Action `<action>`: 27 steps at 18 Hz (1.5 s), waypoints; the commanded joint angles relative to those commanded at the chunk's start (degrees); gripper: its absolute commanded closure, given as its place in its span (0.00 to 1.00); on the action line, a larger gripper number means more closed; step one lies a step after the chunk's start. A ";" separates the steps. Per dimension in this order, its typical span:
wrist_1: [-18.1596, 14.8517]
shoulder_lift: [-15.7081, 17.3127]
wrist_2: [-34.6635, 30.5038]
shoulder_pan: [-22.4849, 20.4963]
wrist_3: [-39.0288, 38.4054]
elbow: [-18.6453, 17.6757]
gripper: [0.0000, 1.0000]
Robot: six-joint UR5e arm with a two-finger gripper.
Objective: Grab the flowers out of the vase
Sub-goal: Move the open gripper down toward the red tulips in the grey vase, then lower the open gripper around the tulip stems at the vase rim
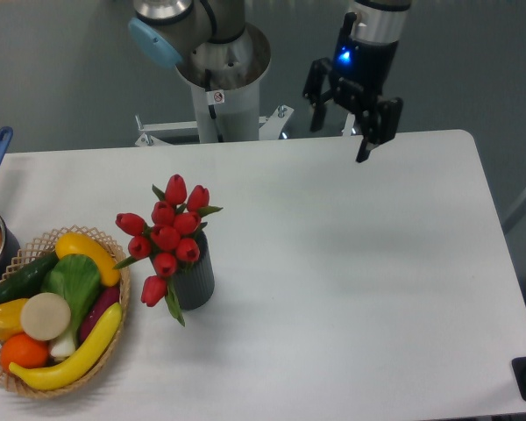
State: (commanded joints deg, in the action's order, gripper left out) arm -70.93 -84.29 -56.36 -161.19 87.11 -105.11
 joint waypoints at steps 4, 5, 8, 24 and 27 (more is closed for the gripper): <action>0.62 -0.17 5.03 0.26 -3.79 -1.15 0.00; 1.75 -0.26 4.69 0.35 -3.70 -1.41 0.00; 4.13 -0.09 5.21 0.61 -4.23 -4.31 0.00; 17.66 -7.11 15.47 9.40 -4.32 -13.10 0.00; 18.28 -8.69 19.79 9.40 -4.23 -13.37 0.00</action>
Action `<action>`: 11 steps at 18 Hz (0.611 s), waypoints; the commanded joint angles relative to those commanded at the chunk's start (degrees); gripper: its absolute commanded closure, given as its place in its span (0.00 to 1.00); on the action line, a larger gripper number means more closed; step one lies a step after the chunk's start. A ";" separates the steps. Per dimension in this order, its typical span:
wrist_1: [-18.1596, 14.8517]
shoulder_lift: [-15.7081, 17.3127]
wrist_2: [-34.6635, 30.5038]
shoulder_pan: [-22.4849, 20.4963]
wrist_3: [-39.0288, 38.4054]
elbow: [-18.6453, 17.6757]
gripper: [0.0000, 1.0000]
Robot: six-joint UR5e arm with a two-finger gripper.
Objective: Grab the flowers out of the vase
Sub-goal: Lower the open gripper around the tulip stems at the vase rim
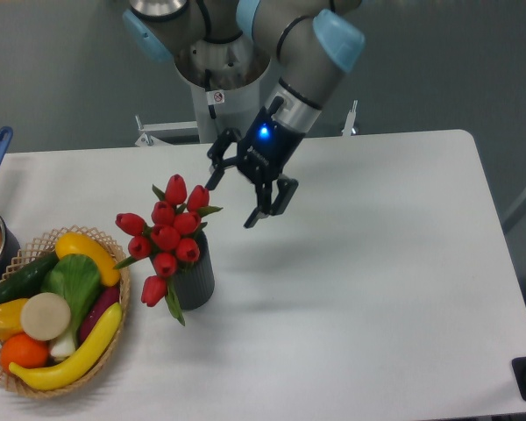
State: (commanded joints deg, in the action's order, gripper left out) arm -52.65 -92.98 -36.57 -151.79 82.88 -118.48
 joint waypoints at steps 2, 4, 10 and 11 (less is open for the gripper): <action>0.62 -0.62 1.75 0.09 -0.09 0.00 0.00; 0.88 -1.23 3.95 0.09 -0.09 0.09 0.00; 0.88 -2.73 4.49 1.40 -2.72 0.44 0.00; 0.97 -3.16 4.49 1.93 -3.16 0.61 0.00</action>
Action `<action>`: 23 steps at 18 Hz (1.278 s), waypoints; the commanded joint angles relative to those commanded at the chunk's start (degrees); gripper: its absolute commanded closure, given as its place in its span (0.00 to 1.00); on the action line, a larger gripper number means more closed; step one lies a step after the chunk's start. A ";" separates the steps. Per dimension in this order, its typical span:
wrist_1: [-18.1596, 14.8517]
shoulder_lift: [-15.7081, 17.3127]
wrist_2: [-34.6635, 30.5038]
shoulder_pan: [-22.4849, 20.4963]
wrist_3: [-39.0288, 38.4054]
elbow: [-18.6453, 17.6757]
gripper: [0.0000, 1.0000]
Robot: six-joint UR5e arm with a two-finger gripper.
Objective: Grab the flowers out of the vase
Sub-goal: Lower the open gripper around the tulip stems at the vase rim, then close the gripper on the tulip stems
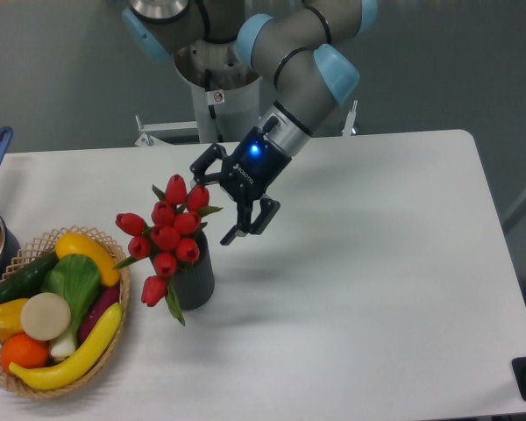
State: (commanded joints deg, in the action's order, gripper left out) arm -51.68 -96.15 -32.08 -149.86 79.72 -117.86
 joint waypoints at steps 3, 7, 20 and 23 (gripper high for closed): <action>0.62 -0.44 0.09 0.53 -0.18 0.18 0.00; 1.32 -1.50 0.44 1.58 -0.27 0.27 0.00; 1.58 -4.75 0.53 4.14 -0.53 2.64 0.00; 1.67 -4.66 0.53 4.14 -0.53 2.73 0.09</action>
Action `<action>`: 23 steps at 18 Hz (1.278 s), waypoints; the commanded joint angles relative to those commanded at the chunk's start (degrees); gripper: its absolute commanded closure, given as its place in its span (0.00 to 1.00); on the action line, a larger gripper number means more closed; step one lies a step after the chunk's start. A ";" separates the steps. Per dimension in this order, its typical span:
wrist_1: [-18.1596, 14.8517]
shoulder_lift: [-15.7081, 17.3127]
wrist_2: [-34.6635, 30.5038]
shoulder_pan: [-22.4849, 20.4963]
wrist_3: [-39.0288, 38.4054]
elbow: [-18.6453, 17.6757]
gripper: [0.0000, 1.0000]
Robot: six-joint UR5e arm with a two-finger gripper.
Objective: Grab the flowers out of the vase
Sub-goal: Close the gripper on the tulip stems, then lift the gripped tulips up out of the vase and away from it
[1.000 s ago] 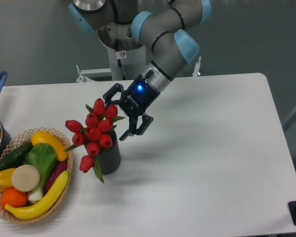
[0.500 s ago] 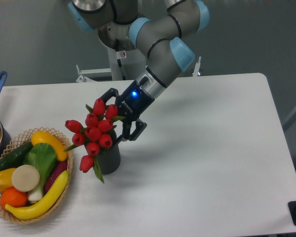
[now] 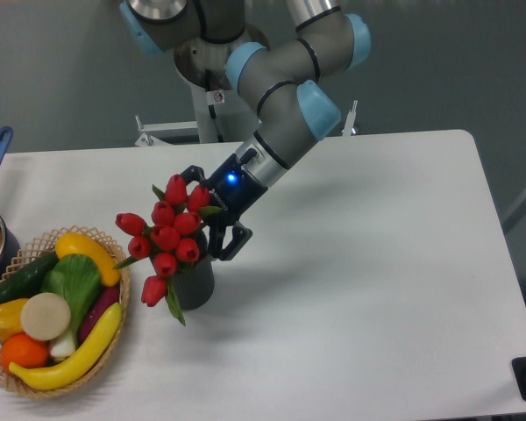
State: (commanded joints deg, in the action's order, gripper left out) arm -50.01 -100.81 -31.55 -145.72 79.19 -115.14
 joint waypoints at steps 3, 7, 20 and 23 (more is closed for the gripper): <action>0.61 0.00 0.18 0.00 0.09 0.09 0.25; 1.23 -0.09 0.26 -0.09 0.09 0.09 0.50; 1.23 1.58 2.71 -1.14 -1.66 0.26 0.64; 1.23 3.51 5.09 -2.28 -6.48 1.49 0.63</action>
State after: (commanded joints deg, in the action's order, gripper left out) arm -48.78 -97.30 -26.46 -148.01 72.71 -113.65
